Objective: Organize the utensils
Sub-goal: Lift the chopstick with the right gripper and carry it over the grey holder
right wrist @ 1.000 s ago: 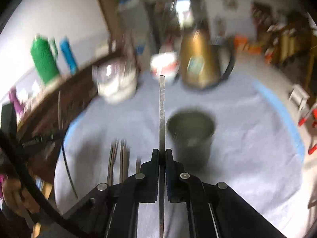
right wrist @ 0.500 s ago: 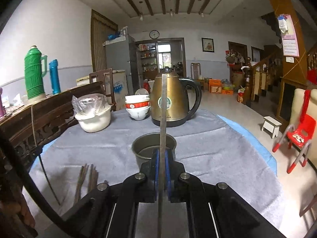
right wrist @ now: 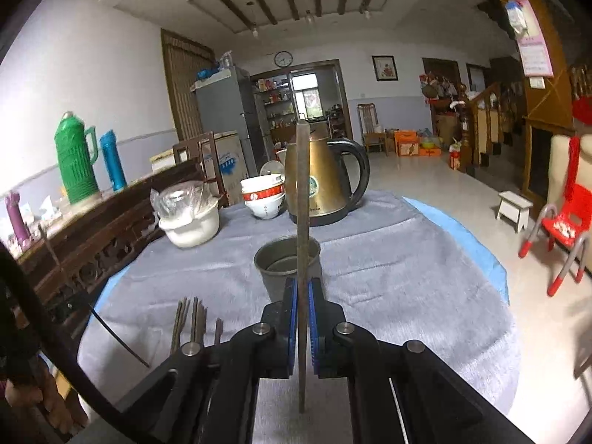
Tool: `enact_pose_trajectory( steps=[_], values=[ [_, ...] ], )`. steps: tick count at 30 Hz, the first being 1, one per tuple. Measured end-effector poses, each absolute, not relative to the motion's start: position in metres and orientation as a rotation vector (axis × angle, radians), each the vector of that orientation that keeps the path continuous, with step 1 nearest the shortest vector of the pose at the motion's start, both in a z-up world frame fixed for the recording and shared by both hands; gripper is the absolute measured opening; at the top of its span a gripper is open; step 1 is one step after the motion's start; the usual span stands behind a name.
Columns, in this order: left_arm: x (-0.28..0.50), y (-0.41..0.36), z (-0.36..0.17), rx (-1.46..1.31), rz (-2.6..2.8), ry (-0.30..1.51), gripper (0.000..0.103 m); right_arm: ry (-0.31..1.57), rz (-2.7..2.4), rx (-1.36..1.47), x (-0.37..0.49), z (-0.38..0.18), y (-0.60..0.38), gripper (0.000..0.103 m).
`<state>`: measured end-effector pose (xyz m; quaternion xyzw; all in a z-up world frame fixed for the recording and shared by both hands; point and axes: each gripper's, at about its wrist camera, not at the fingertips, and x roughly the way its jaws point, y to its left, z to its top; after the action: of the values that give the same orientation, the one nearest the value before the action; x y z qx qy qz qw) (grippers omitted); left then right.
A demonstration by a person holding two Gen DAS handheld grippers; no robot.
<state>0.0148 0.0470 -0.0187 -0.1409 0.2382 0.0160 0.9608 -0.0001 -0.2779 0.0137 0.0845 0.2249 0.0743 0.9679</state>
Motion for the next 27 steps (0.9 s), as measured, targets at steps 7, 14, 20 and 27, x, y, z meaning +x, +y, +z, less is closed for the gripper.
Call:
enact_pose_trajectory(
  steps=[7, 14, 20, 27],
  values=[
    [0.039, 0.043, 0.032, -0.411, -0.104, 0.446, 0.007, 0.348, 0.173, 0.240, 0.007, 0.057, -0.294, 0.006],
    [0.087, 0.005, 0.075, -0.468, -0.267, 0.434, 0.007, 0.239, 0.188, 0.229, 0.033, 0.101, -0.296, 0.006],
    [0.130, -0.040, 0.086, -0.428, -0.329, 0.444, 0.007, 0.280, 0.203, 0.223, 0.083, 0.102, -0.290, 0.006],
    [0.169, -0.078, 0.054, -0.362, -0.343, 0.553, 0.007, 0.377, 0.201, 0.214, 0.127, 0.070, -0.288, 0.006]
  ],
)
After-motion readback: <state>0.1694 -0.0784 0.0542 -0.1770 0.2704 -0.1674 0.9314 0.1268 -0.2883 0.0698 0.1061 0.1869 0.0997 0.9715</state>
